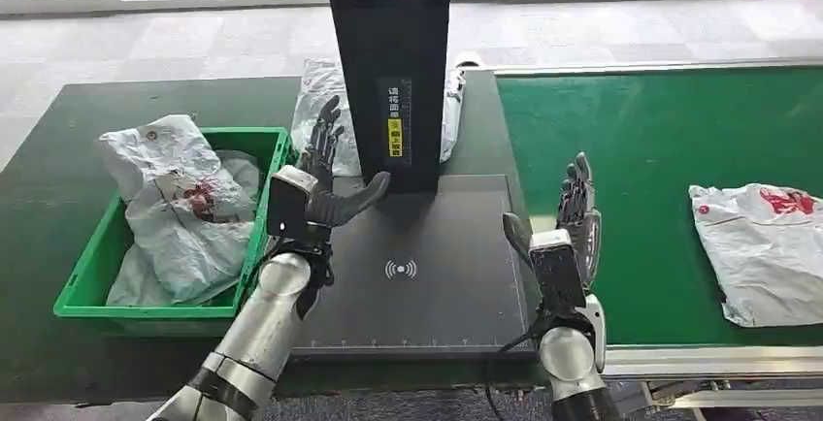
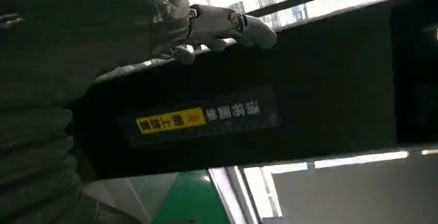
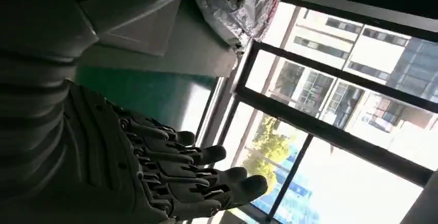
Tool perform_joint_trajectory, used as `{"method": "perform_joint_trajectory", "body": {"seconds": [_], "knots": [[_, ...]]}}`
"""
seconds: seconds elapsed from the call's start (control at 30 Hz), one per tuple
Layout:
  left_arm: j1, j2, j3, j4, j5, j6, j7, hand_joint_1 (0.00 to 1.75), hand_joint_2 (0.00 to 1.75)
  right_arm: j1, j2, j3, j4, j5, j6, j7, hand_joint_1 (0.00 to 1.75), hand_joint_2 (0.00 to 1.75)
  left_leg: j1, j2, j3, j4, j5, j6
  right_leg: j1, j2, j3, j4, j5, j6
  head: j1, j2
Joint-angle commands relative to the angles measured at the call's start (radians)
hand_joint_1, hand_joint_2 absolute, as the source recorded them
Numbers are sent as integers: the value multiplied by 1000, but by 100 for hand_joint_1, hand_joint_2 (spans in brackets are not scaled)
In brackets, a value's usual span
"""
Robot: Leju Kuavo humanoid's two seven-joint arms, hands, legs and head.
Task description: Moved the parcel from conveyor to table for the left to box.
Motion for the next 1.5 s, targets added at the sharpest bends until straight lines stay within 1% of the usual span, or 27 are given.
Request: {"method": "perform_joint_trajectory", "body": {"seconds": [0.03, 0.13, 0.2, 0.3, 0.33, 0.37, 0.47, 0.53, 0.7, 0.73, 0.87, 0.93, 0.97, 1.0, 1.13, 1.3, 1.37, 1.4, 1.43, 1.5], "knots": [[-120, -51, -143, 320, 44, 61, 20, 0, 175, 2, 55, -98, -20, 100, -27, 63, 0, 175, 0, -4, 1, 0, 0, 0, 0, 0, 2, 0, -1, 0, 0, 0], [-128, -51, -140, 337, 52, 69, 23, 0, 175, 6, 57, -108, -22, 114, -31, 67, 0, 175, 0, -5, 1, -1, 1, 0, 0, 0, 2, -1, 0, 0, 0, 0], [-130, -49, -140, 338, 52, 69, 23, 0, 175, 8, 57, -109, -21, 113, -31, 67, 0, 175, 0, -2, 0, 0, 0, 0, 0, 1, 1, 0, 0, 0, 0, 0], [-130, -49, -140, 338, 52, 69, 23, 0, 175, 8, 57, -109, -21, 113, -31, 67, 0, 175, 1, -3, 1, -1, 0, 0, 0, 1, 2, -1, 0, 0, 0, 0], [-133, -50, -136, 345, 62, 71, 27, 0, 175, 6, 60, -115, -16, 130, -31, 74, 0, 175, 0, -2, 1, -1, 0, 0, 0, 1, 1, -1, 0, 0, 0, 0], [-139, -47, -145, 361, 45, 108, 20, 0, 175, 7, 65, -128, -13, 153, -36, 81, 0, 175, 1, -3, 1, -1, 0, 0, 0, 2, 2, -2, 0, 0, 0, 0], [-148, -46, -148, 400, 17, 176, 14, 0, 175, 1, 66, -172, 21, 259, -97, 131, 0, 175, 0, -2, 2, -1, 0, 0, 0, 1, 2, -1, 0, 0, 0, 0], [-143, -43, -141, 411, 21, 180, 6, 0, 175, -3, 55, -210, 54, 288, -110, 149, 0, 175, 1, -4, 2, -1, 1, 0, 0, 1, 3, -2, 0, 0, 0, 0], [-143, -42, -141, 412, 21, 179, 5, 0, 175, -4, 53, -215, 59, 289, -110, 146, 0, 175, 0, -1, 2, -1, 0, 0, 0, 2, 2, -1, 0, 0, 0, 0], [-136, -44, -132, 406, 22, 202, 6, 0, 175, -12, 56, -241, 85, 343, -129, 182, 0, 175, 0, -1, 1, -1, 0, 0, 0, 2, 1, -1, 0, 0, 0, 0], [-105, -27, -110, 369, 25, 242, -18, 0, 175, -47, 10, -316, 203, 456, -187, 219, 0, 175, 0, -1, 2, -2, 0, 0, 0, 2, 3, -2, 0, 0, 0, 0], [-88, -15, -102, 346, 24, 252, -14, 0, 175, -69, -30, -337, 277, 504, -231, 236, 0, 175, 1, -1, 3, -2, 0, 0, 0, 2, 3, -2, 1, 0, 0, 0], [-77, -7, -100, 336, 12, 273, -7, 0, 175, -86, -60, -347, 337, 553, -254, 269, 0, 175, 1, -1, 4, -3, 0, 0, 0, 3, 4, -4, 1, 0, 0, 0], [-72, -4, -96, 329, 9, 269, -6, 0, 175, -94, -70, -354, 364, 546, -261, 259, 0, 175, 1, -1, 5, -4, 1, 1, 1, 4, 5, -5, 2, 0, 0, 0], [-71, -4, -95, 328, 6, 268, -6, 0, 175, -98, -71, -355, 374, 541, -265, 252, 0, 175, 0, -1, 1, -1, 0, 0, 0, 3, 2, -2, 1, 0, 0, 0], [-73, -7, -95, 329, 4, 270, -3, 0, 175, -96, -63, -351, 366, 544, -268, 253, 0, 175, 1, -1, 2, -2, 0, 0, 0, 4, 2, -2, 1, 0, 0, 0], [-59, -3, -85, 317, -11, 304, -12, 0, 175, -101, -92, -359, 403, 616, -288, 327, 0, 175, 0, -2, 2, -2, 0, 0, 0, 3, 2, -1, 0, 0, 0, 0], [-49, 2, -83, 305, -17, 311, -15, 0, 175, -108, -111, -372, 439, 632, -304, 347, 0, 175, 0, -1, 0, -1, 0, 0, 0, 2, 1, -1, 0, 0, 0, 0], [-35, 9, -83, 291, -36, 335, -16, 0, 175, -125, -144, -391, 502, 666, -311, 374, 0, 175, 0, -2, 2, -2, 0, 0, 0, 3, 3, -2, 1, 0, 0, 0], [-15, 18, -73, 268, -51, 344, -12, 0, 175, -137, -168, -446, 548, 750, -311, 400, 0, 175, 1, -2, 3, -3, 0, 1, 0, 3, 4, -4, 1, 1, 0, 0]]}}
